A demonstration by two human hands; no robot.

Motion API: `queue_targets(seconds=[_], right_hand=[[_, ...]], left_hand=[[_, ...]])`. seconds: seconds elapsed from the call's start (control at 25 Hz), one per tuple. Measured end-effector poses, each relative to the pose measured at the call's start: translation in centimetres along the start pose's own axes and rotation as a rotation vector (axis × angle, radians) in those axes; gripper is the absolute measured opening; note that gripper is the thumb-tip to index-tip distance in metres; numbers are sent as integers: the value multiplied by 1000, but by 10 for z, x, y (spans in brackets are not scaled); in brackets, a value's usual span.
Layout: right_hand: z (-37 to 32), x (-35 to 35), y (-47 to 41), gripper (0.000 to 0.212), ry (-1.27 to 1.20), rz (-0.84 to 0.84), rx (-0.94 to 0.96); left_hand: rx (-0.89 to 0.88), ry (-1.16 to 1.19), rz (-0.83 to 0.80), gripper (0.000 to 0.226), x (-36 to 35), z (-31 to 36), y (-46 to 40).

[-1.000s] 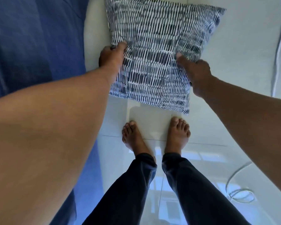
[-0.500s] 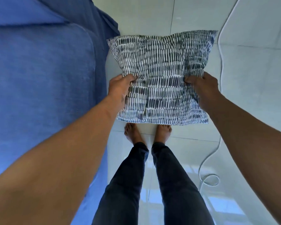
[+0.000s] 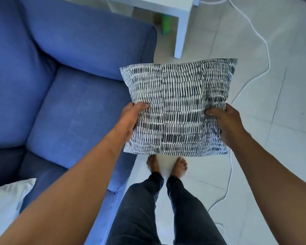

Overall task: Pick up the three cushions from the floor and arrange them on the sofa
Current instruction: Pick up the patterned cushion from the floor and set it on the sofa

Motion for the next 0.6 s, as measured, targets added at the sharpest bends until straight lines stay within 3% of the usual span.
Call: queue_targets(seconds=[0.16, 0.4, 0.44, 0.52, 0.56, 0.6], right_hand=[[-48, -74, 26, 80, 98, -188, 80], [-91, -222, 45, 63, 330, -393, 124], [-94, -251, 46, 60, 359, -431, 139], [-104, -315, 53, 51, 427, -498, 141], [-110, -345, 60, 48, 453, -529, 140], [-116, -376, 65, 46, 485, -571, 153]], left_hand=[[-18, 188, 81, 16, 68, 13, 29], [-28, 405, 237, 23, 196, 9, 38], [-39, 428, 264, 38, 220, 10, 40], [-68, 444, 312, 92, 273, 14, 40], [-89, 460, 334, 107, 299, 13, 38], [-106, 486, 361, 107, 322, 16, 40]])
Point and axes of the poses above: each hand's wrist, its own y-axis away from the middle knuckle, its own x-axis out of the back of the hand, z = x × y, the point moved 8 cm from there along -y, towards the middle knuckle, and after that the axes turned 7 degrees about y, right-handed, at the moved point
